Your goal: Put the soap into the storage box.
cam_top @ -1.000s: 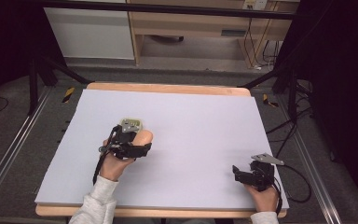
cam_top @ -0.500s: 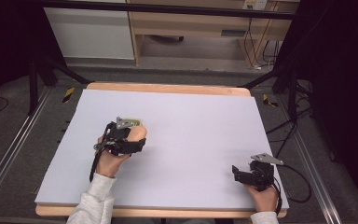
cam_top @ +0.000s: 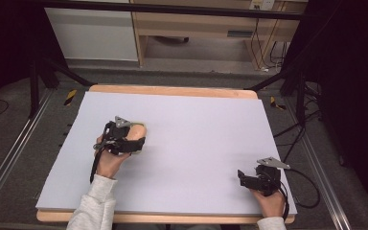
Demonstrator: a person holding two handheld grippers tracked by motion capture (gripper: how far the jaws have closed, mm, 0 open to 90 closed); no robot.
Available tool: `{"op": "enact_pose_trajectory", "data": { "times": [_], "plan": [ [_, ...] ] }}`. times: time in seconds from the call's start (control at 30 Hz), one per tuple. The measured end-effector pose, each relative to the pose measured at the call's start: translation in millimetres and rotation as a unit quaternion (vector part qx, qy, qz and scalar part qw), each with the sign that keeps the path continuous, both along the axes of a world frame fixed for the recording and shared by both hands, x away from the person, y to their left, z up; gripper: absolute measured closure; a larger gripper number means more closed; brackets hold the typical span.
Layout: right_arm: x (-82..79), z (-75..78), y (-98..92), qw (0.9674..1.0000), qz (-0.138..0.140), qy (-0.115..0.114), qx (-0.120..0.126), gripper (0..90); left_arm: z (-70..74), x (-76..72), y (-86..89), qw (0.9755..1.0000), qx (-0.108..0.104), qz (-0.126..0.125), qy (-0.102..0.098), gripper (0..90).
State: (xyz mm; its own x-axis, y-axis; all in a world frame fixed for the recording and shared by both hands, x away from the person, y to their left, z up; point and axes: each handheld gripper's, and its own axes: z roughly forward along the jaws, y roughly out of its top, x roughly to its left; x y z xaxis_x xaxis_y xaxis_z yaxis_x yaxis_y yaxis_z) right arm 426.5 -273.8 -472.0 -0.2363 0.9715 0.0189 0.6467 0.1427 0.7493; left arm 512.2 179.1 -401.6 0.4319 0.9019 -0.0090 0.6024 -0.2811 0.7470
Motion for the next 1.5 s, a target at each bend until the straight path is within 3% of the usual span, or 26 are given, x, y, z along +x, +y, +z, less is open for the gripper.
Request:
{"op": "enact_pose_trajectory", "data": {
  "times": [0.53,0.9,1.5],
  "plan": [
    [2.4,-1.2,2.5,1.0000,0.002,0.003,-0.002,9.0,-10.5,22.9,8.6,0.9997,0.007,0.018,0.015,31.4],
    [3.2,-1.5,2.5,1.0000,0.003,0.003,-0.004,9.0,-16.5,36.2,10.3,0.9994,0.012,0.029,0.013,31.4],
    [3.4,-1.9,2.0,1.0000,0.003,0.004,-0.005,9.0,-30.2,47.6,15.7,0.9985,0.021,0.042,0.027,31.4]
  ]
}}
